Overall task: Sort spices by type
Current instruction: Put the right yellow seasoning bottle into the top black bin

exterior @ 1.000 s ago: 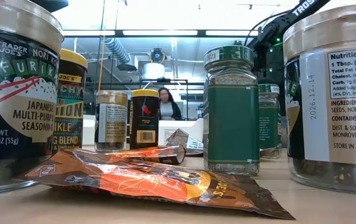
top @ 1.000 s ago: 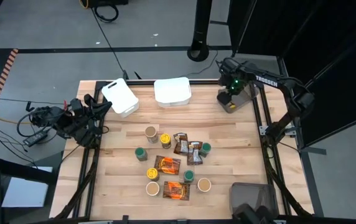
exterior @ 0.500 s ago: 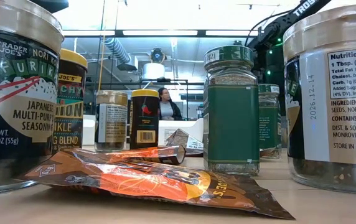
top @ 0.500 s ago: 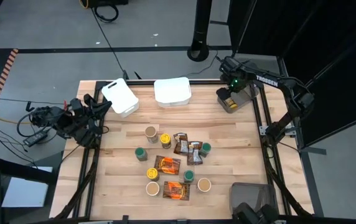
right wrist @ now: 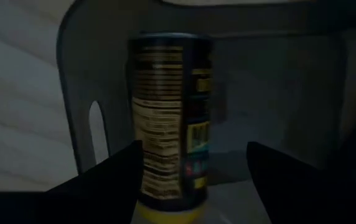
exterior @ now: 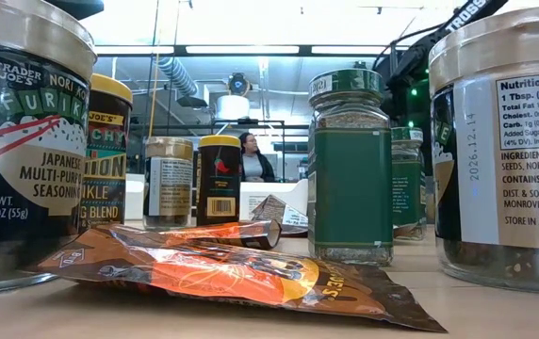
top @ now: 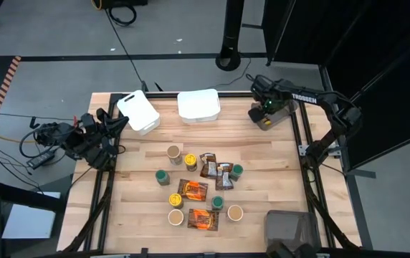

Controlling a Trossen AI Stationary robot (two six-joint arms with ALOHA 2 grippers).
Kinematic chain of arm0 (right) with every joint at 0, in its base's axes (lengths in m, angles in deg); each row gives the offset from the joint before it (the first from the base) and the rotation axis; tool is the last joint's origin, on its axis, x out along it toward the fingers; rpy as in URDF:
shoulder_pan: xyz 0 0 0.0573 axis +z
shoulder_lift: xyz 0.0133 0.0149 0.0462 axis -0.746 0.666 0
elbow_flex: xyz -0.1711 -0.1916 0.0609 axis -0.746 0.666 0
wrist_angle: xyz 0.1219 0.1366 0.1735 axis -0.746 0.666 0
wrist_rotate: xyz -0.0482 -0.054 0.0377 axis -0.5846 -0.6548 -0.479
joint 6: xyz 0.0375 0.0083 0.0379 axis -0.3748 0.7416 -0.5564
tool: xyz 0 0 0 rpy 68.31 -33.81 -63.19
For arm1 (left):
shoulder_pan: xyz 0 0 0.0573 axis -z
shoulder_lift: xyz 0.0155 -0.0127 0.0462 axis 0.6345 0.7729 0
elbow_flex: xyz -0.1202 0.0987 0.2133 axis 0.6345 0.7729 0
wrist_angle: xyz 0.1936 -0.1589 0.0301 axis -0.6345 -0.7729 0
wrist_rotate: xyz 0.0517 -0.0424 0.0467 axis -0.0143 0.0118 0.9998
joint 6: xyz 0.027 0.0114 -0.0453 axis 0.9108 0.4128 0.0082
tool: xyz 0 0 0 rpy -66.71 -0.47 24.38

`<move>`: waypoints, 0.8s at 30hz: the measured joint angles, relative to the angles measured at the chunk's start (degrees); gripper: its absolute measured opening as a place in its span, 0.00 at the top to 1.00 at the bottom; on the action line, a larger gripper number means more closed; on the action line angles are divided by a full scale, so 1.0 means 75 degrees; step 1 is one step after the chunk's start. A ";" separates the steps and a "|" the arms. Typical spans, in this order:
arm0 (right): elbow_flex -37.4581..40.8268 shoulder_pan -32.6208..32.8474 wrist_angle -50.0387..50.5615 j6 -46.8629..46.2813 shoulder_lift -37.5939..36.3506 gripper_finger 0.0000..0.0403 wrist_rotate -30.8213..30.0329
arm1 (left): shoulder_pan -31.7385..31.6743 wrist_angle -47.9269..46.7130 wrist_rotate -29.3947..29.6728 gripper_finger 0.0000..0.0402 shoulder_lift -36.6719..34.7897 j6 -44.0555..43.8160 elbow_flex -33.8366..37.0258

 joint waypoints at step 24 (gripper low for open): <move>0.1096 0.0006 -0.1171 -0.0386 -0.0028 0.54 0.0616 | -0.0001 0.0000 0.0244 0.94 0.0000 0.0026 0.0000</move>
